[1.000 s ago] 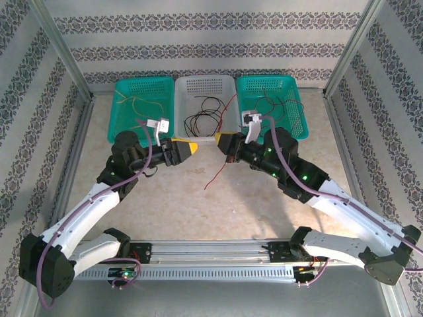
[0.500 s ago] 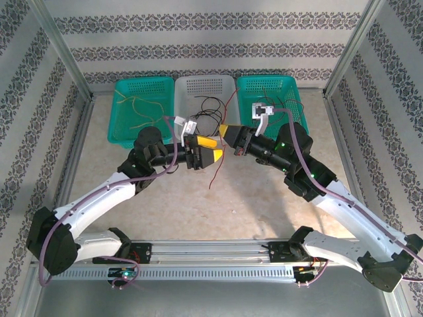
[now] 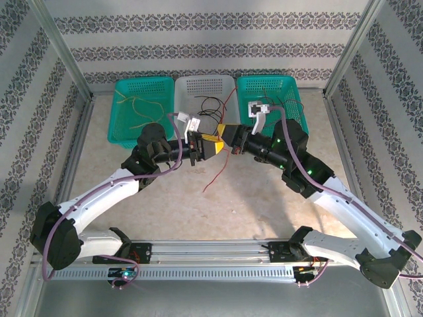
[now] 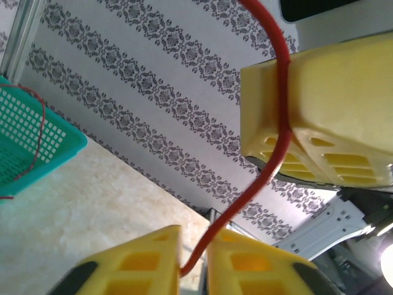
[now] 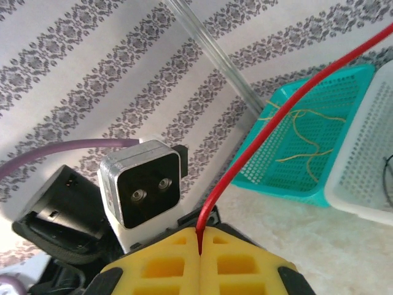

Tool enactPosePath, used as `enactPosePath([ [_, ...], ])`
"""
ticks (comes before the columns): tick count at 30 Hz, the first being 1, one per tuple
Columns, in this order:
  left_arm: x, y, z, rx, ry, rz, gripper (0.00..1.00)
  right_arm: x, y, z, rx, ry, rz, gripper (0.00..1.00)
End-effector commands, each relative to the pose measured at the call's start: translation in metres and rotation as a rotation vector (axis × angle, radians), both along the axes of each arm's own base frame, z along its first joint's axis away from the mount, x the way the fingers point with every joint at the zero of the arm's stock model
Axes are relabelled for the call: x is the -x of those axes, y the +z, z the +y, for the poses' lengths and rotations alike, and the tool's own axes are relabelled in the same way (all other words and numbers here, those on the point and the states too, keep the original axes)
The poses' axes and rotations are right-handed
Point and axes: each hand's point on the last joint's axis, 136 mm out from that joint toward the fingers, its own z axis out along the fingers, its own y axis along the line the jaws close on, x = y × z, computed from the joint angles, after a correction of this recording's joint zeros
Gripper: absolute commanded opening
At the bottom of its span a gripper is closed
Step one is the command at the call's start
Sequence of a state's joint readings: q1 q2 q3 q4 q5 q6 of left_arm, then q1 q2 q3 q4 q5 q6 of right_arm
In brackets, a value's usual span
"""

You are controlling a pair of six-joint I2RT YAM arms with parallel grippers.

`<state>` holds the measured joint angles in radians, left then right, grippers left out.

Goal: Untangle the cables

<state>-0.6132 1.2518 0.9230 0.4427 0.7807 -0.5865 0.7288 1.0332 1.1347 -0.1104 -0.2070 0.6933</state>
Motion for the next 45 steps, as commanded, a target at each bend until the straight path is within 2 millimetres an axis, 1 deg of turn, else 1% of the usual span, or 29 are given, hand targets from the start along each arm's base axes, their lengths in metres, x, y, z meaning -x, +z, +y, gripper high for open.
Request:
enactPosePath([
  [1,0.006,0.012,0.003,-0.001,0.011,-0.047,0.03,-0.009,-0.006,-0.014,0.141,-0.085,-0.058,0.0],
  [2,0.006,0.011,0.003,-0.007,0.011,-0.04,0.0,-0.011,-0.01,-0.018,0.19,-0.109,-0.073,0.0],
  [6,0.008,0.0,0.0,-0.035,-0.016,-0.002,0.0,-0.024,-0.021,-0.032,0.353,-0.193,-0.123,0.0],
  [10,0.012,-0.005,-0.001,-0.048,-0.039,0.019,0.0,-0.033,-0.03,-0.037,0.462,-0.22,-0.144,0.0],
  [13,0.012,-0.01,-0.004,-0.067,-0.064,0.038,0.0,-0.037,-0.026,-0.037,0.473,-0.227,-0.155,0.0],
  [18,0.014,-0.018,-0.016,-0.054,-0.146,0.109,0.0,-0.039,-0.01,-0.029,0.43,-0.207,-0.166,0.0],
  [19,0.013,-0.021,-0.018,-0.057,-0.149,0.119,0.08,-0.04,-0.008,-0.028,0.421,-0.207,-0.165,0.0],
  [20,0.012,-0.023,-0.019,-0.058,-0.146,0.128,0.21,-0.043,-0.006,-0.03,0.414,-0.215,-0.16,0.0],
  [21,0.01,-0.025,-0.019,-0.062,-0.139,0.133,0.29,-0.048,-0.002,-0.034,0.411,-0.23,-0.157,0.0],
  [24,0.007,-0.027,-0.017,-0.077,-0.115,0.126,0.44,-0.061,0.016,-0.051,0.406,-0.281,-0.165,0.0],
  [25,0.007,-0.028,-0.015,-0.088,-0.103,0.123,0.46,-0.065,0.023,-0.056,0.406,-0.295,-0.169,0.0],
  [29,0.002,-0.033,-0.009,-0.138,-0.051,0.117,0.56,-0.09,0.047,-0.08,0.444,-0.366,-0.169,0.0],
  [31,-0.002,-0.036,-0.002,-0.154,-0.002,0.126,0.6,-0.109,0.051,-0.097,0.463,-0.416,-0.136,0.0],
  [35,-0.015,-0.037,0.02,-0.183,0.159,0.126,0.65,-0.149,0.048,-0.128,0.543,-0.51,-0.083,0.0],
  [37,-0.017,-0.034,0.034,-0.19,0.224,0.112,0.67,-0.169,0.042,-0.144,0.563,-0.541,-0.04,0.0],
  [40,-0.018,-0.03,0.052,-0.191,0.293,0.102,0.69,-0.195,0.029,-0.16,0.576,-0.562,0.01,0.0],
  [43,-0.018,-0.026,0.067,-0.191,0.353,0.105,0.71,-0.223,0.006,-0.176,0.584,-0.572,0.078,0.0],
  [45,-0.021,-0.028,0.077,-0.208,0.406,0.124,0.72,-0.239,-0.013,-0.184,0.595,-0.573,0.131,0.0],
])
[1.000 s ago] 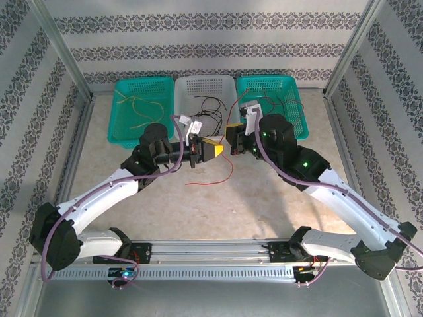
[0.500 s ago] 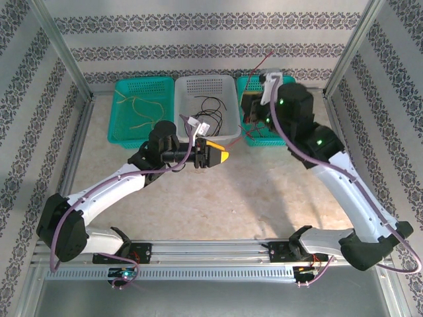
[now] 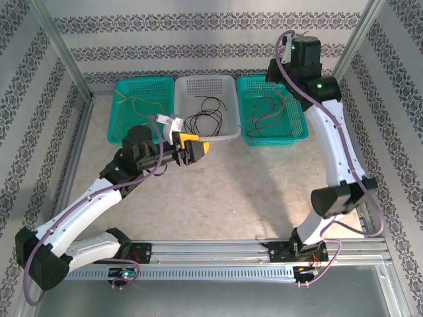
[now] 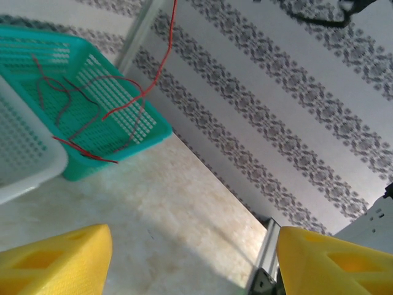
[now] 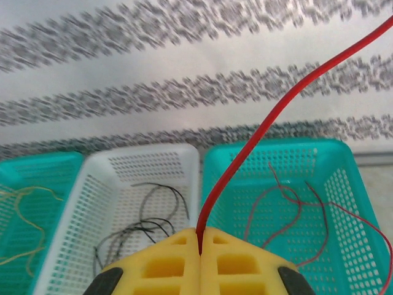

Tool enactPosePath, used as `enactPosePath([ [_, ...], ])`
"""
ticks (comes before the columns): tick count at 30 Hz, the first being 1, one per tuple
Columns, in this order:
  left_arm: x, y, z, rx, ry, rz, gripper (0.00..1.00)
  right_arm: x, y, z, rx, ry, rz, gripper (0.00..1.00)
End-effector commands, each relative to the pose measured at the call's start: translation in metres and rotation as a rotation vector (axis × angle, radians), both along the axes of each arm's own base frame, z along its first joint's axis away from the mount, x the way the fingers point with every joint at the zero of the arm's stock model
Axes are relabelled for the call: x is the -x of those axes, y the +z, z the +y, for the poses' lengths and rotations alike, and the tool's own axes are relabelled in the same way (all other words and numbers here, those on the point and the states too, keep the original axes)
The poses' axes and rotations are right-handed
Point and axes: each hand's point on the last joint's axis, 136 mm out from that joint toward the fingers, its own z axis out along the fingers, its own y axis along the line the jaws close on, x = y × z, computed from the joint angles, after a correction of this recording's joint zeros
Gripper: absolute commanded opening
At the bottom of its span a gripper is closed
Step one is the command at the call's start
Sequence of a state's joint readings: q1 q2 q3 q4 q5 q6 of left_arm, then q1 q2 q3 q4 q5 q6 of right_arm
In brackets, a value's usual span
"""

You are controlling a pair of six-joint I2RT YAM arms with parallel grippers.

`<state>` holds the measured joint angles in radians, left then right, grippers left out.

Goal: Untangle the cables

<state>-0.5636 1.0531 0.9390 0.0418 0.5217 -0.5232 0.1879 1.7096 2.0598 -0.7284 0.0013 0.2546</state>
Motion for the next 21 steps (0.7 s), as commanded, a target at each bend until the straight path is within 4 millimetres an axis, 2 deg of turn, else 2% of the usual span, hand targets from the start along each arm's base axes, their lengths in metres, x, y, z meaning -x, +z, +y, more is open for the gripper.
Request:
enactPosePath([
  [1,-0.011,-0.02,0.023,-0.075,0.128,0.051,0.73,-0.017,-0.027,-0.009,0.0,0.005,0.087,0.0],
  [4,-0.017,-0.025,0.041,-0.104,0.223,0.075,0.76,-0.036,-0.06,-0.02,0.02,-0.027,0.163,0.0],
  [5,-0.019,-0.026,0.047,-0.111,0.248,0.083,0.76,-0.041,-0.072,-0.025,0.037,-0.048,0.194,0.03],
  [7,-0.022,-0.03,0.056,-0.123,0.283,0.099,0.77,-0.046,-0.092,-0.034,0.06,-0.083,0.25,0.15],
  [9,-0.024,-0.035,0.064,-0.136,0.311,0.116,0.79,-0.047,-0.101,-0.039,0.068,-0.106,0.276,0.32],
  [11,-0.027,-0.04,0.071,-0.15,0.342,0.126,0.81,-0.045,-0.1,-0.04,0.065,-0.111,0.273,0.47],
  [15,-0.036,-0.045,0.086,-0.168,0.417,0.136,0.89,-0.032,-0.079,-0.037,0.05,-0.108,0.226,0.52],
  [18,-0.043,-0.046,0.098,-0.207,0.474,0.12,0.92,-0.013,-0.063,-0.035,0.051,-0.099,0.193,0.54],
  [21,-0.055,-0.049,0.125,-0.284,0.621,0.098,0.96,0.014,-0.052,-0.033,0.042,-0.095,0.156,0.56],
])
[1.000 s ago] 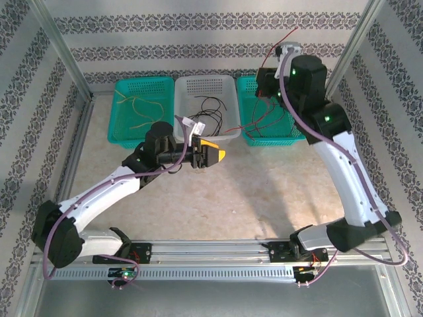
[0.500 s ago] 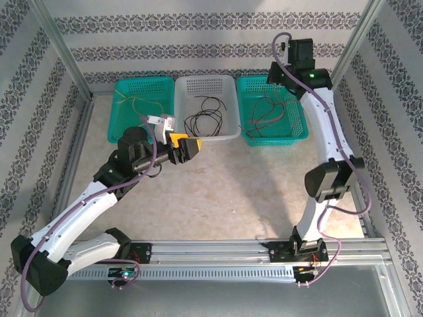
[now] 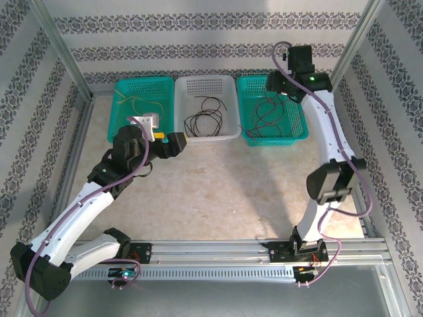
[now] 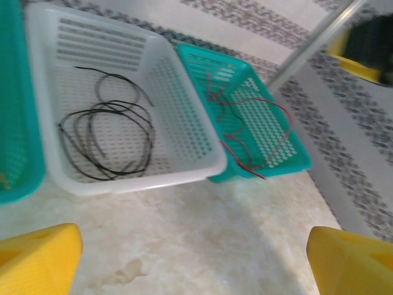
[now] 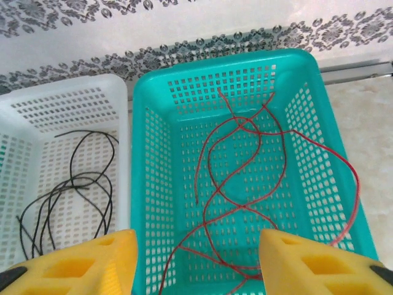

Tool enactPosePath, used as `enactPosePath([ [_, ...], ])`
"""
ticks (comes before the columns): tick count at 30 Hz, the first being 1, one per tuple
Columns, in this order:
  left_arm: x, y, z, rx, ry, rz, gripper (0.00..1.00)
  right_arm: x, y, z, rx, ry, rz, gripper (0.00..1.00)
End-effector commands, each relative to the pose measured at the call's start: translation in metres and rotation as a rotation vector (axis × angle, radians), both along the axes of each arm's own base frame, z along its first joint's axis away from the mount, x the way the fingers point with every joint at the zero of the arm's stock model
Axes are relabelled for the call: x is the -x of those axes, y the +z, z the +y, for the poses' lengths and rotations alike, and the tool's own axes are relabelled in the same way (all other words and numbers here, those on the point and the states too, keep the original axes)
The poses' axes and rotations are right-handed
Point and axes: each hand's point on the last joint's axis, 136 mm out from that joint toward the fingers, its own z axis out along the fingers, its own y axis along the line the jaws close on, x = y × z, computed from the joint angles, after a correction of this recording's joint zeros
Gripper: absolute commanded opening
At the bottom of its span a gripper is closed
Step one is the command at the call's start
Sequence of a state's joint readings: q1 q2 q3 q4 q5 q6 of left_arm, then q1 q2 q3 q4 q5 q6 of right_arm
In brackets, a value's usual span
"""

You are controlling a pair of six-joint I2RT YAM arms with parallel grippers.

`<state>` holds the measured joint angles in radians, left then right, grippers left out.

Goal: Untangle the cables

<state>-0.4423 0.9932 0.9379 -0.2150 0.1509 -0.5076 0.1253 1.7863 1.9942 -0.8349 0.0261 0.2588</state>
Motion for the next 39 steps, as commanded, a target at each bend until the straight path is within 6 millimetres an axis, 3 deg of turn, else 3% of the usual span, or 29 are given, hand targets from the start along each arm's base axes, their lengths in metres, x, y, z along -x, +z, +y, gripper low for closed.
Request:
enactPosePath([
  [1,-0.013,-0.007,0.043,-0.152,0.199,-0.02,0.97,0.034,0.034,-0.001,-0.003,-0.013,-0.103,0.57],
  [5,-0.025,-0.016,0.083,-0.361,0.365,-0.14,1.0,0.08,0.038,-0.003,-0.024,-0.009,-0.23,0.6],
  [7,-0.033,-0.029,0.104,-0.465,0.472,-0.211,0.94,0.107,0.033,-0.007,-0.038,-0.027,-0.307,0.7],
  [9,-0.038,-0.04,0.129,-0.551,0.624,-0.239,1.0,0.126,0.014,-0.011,-0.087,-0.056,-0.356,0.98],
  [11,-0.039,-0.055,0.157,-0.61,0.778,-0.209,0.99,0.141,-0.011,-0.024,-0.149,-0.144,-0.403,0.98],
  [13,-0.044,-0.083,0.18,-0.634,0.844,-0.118,0.99,0.157,-0.053,-0.036,-0.139,-0.194,-0.445,0.99],
  [15,-0.042,-0.11,0.201,-0.67,0.918,-0.022,0.99,0.172,-0.077,-0.052,-0.102,-0.26,-0.501,0.98],
  [18,-0.043,-0.139,0.212,-0.763,0.935,0.034,0.99,0.185,-0.109,-0.071,0.066,-0.298,-0.437,0.99],
  [22,-0.052,-0.177,0.214,-0.822,0.866,0.066,0.99,0.182,-0.144,-0.093,0.286,-0.346,-0.337,0.98],
  [24,-0.06,-0.182,0.215,-0.816,0.836,0.075,0.99,0.177,-0.16,-0.099,0.34,-0.362,-0.308,0.98],
  [27,-0.073,-0.176,0.212,-0.749,0.799,-0.028,0.99,0.163,-0.19,-0.09,0.346,-0.3,-0.304,0.98],
  [30,-0.076,-0.18,0.219,-0.686,0.803,-0.081,0.99,0.141,-0.197,-0.069,0.339,-0.17,-0.314,0.98],
  [32,-0.077,-0.188,0.209,-0.656,0.708,-0.061,0.99,0.128,-0.191,-0.053,0.309,-0.081,-0.398,0.99],
  [35,-0.081,-0.191,0.189,-0.629,0.582,-0.128,0.99,0.111,-0.192,-0.045,0.264,-0.001,-0.44,0.98],
  [38,-0.081,-0.205,0.186,-0.567,0.509,-0.126,0.99,0.098,-0.213,-0.047,0.231,0.019,-0.452,0.98],
  [39,-0.082,-0.201,0.191,-0.554,0.541,-0.179,0.99,0.095,-0.212,-0.049,0.223,-0.002,-0.484,0.98],
])
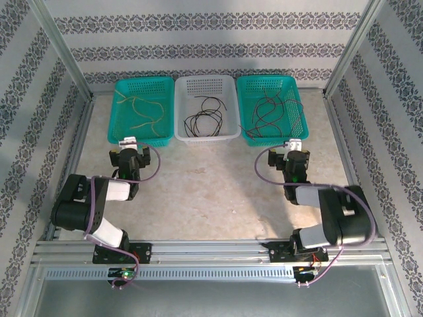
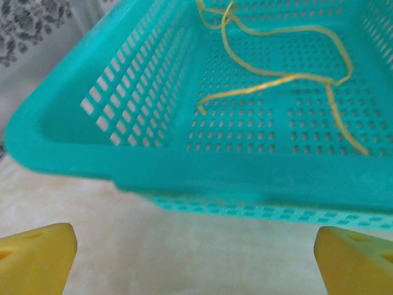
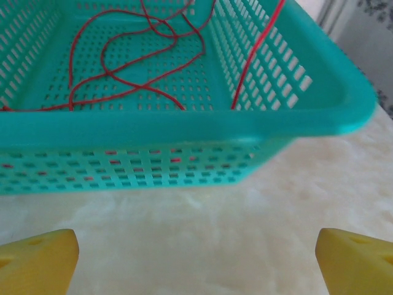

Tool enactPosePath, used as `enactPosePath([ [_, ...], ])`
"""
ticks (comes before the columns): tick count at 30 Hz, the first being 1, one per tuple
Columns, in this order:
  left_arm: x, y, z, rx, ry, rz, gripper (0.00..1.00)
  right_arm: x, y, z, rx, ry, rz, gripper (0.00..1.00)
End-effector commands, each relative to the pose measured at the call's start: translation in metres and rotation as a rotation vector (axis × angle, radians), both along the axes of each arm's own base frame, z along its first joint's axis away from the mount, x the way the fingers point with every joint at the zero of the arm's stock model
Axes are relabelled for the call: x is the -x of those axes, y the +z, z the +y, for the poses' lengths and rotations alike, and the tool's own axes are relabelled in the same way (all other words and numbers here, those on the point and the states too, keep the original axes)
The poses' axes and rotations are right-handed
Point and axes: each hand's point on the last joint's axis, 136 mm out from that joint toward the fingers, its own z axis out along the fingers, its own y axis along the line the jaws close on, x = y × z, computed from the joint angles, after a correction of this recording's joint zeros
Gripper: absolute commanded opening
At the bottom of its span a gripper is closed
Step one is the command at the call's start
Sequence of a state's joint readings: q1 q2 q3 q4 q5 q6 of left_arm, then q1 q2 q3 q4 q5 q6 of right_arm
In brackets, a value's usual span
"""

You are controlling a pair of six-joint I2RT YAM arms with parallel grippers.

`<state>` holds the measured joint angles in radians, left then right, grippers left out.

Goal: Untangle the cables

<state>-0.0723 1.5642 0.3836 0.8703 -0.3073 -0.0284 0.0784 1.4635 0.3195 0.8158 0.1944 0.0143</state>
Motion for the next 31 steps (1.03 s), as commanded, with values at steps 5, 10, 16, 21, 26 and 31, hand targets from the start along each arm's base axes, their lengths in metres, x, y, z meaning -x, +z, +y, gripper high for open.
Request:
enactPosePath([
  [5,-0.005,0.006,-0.004,0.088,-0.1,-0.086,0.99,-0.026,0.026,-0.002,-0.07,0.035,-0.127,0.99],
  [10,-0.008,0.007,-0.004,0.072,-0.092,-0.078,0.99,-0.026,0.026,-0.002,-0.069,0.037,-0.12,0.98],
  [16,-0.011,0.006,-0.01,0.067,-0.132,-0.067,0.99,-0.026,0.026,-0.001,-0.063,0.039,-0.119,0.98],
  [21,-0.011,0.006,-0.011,0.066,-0.14,-0.065,0.99,-0.026,0.026,-0.001,-0.064,0.039,-0.121,0.98],
  [26,-0.011,0.006,-0.012,0.067,-0.142,-0.064,0.99,-0.029,0.024,-0.001,-0.083,0.056,-0.106,0.99],
  [31,-0.011,0.006,-0.012,0.067,-0.142,-0.065,0.99,-0.026,0.026,0.001,-0.071,0.057,-0.116,0.98],
])
